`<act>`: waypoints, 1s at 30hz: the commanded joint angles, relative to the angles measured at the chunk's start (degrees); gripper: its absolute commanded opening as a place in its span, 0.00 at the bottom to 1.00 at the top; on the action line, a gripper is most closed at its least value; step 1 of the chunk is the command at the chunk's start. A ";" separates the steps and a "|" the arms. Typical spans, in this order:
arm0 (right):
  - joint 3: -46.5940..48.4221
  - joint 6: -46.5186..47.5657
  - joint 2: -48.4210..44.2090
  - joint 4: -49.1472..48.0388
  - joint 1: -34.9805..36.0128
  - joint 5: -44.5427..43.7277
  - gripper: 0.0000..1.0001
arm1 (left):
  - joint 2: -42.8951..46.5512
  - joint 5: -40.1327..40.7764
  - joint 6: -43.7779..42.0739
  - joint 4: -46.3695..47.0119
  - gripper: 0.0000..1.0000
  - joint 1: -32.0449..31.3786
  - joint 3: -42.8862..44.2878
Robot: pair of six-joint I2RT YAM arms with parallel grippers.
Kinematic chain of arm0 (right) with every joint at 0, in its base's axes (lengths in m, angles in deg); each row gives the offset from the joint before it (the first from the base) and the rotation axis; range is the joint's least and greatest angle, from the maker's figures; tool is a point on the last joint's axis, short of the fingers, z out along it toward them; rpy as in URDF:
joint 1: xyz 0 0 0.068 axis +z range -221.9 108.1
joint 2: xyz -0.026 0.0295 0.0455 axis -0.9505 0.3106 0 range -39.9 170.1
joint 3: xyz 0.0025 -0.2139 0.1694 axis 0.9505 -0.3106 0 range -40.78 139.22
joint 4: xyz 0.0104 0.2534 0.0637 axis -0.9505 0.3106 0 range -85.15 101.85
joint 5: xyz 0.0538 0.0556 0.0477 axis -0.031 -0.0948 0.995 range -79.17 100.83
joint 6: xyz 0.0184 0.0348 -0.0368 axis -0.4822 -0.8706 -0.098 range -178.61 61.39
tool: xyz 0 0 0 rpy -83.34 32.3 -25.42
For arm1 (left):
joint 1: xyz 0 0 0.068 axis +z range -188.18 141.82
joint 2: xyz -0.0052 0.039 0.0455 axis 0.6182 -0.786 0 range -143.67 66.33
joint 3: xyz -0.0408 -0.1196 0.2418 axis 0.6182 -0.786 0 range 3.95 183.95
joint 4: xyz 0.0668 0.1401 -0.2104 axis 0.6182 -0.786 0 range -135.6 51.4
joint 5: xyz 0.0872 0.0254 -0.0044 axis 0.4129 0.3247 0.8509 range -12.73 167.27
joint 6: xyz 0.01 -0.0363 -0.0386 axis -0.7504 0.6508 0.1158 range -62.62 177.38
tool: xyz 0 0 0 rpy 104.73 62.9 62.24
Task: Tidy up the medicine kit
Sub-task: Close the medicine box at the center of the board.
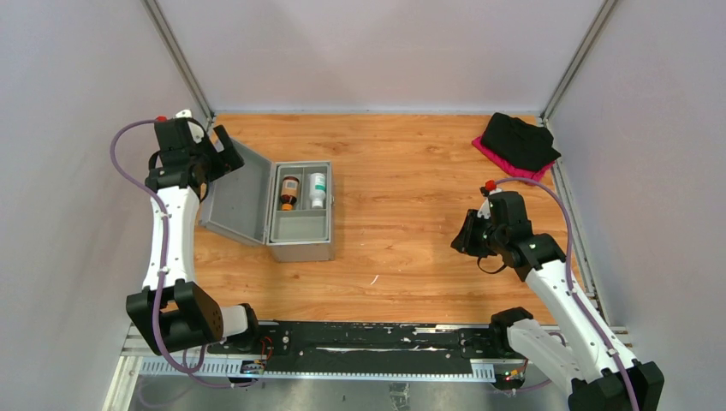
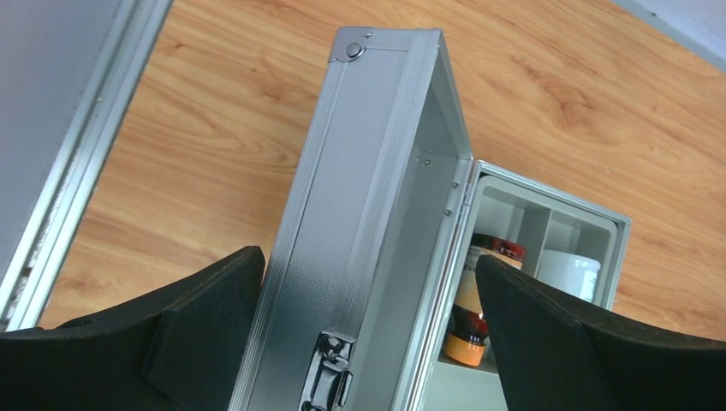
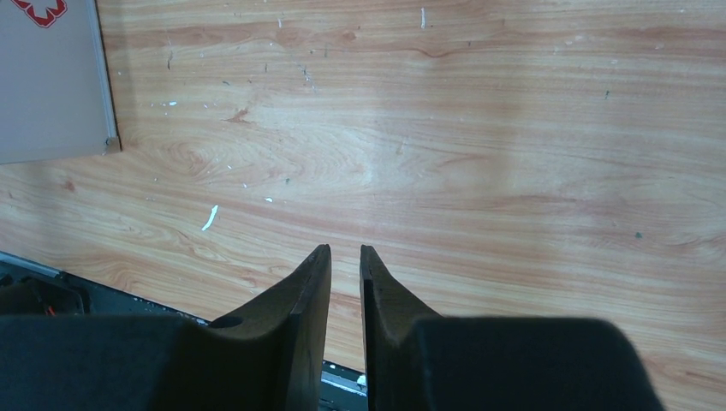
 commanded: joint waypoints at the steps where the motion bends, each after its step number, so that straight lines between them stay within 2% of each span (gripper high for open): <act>1: 1.12 0.81 0.40 2.09 -0.91 0.66 0.24 | 1.13 -7.11 -0.56 -1.81 1.00 -0.85 2.57; 8: 1.28 0.08 0.53 1.99 -0.86 0.86 0.24 | 0.73 -8.47 -1.74 -4.38 1.00 -5.19 5.63; 17: 1.19 -1.08 0.60 1.76 -0.87 1.04 0.24 | 1.10 -11.84 0.75 -4.29 1.00 -12.06 4.85; 21: 1.19 -1.76 0.90 1.40 -0.87 1.50 0.23 | 1.67 -12.42 2.60 -3.29 1.00 -16.72 4.14; 30: 1.19 -2.71 0.96 1.29 -0.76 2.09 0.23 | 1.62 -17.45 6.43 1.52 1.00 -22.41 4.17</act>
